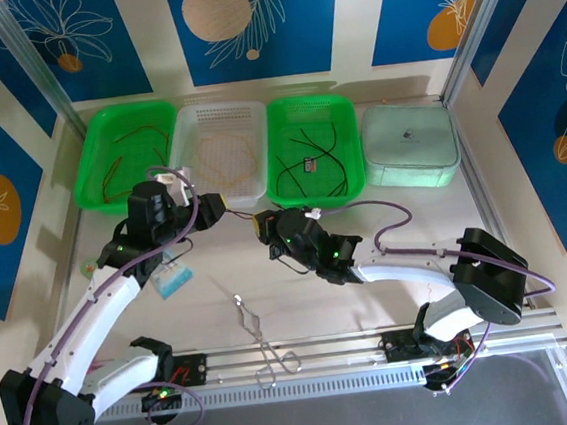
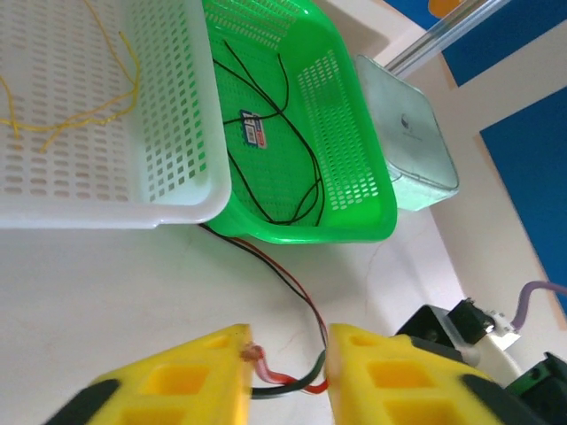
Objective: Untangle the cables
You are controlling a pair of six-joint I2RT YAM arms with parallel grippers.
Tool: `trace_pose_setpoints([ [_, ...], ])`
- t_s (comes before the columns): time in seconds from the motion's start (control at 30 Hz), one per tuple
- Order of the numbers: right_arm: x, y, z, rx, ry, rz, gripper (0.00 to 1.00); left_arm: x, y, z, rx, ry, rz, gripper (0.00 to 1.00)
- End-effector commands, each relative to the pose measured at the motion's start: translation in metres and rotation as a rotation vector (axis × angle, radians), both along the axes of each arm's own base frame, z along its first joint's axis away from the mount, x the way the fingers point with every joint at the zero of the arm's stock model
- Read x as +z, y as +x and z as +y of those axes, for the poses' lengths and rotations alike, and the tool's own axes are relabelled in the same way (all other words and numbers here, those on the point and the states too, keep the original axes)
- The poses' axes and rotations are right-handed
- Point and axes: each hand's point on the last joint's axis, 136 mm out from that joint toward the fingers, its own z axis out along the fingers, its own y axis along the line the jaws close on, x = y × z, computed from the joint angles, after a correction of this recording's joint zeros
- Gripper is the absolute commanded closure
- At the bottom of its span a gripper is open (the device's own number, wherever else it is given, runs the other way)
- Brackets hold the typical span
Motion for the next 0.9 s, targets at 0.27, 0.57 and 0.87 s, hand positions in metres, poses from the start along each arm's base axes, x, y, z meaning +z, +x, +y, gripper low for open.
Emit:
trace_pose_setpoints([
  [0.27, 0.015, 0.002, 0.0, -0.183, 0.478, 0.327, 1.0, 0.007, 0.005, 0.003, 0.048, -0.012, -0.025, 0.96],
  [0.57, 0.01, -0.014, -0.006, -0.142, 0.422, 0.339, 0.44, 0.016, 0.005, 0.007, 0.066, -0.011, -0.048, 1.0],
  [0.87, 0.036, -0.061, -0.058, 0.035, 0.033, 0.055, 0.32, 0.023, 0.002, 0.005, 0.044, 0.001, -0.045, 1.0],
])
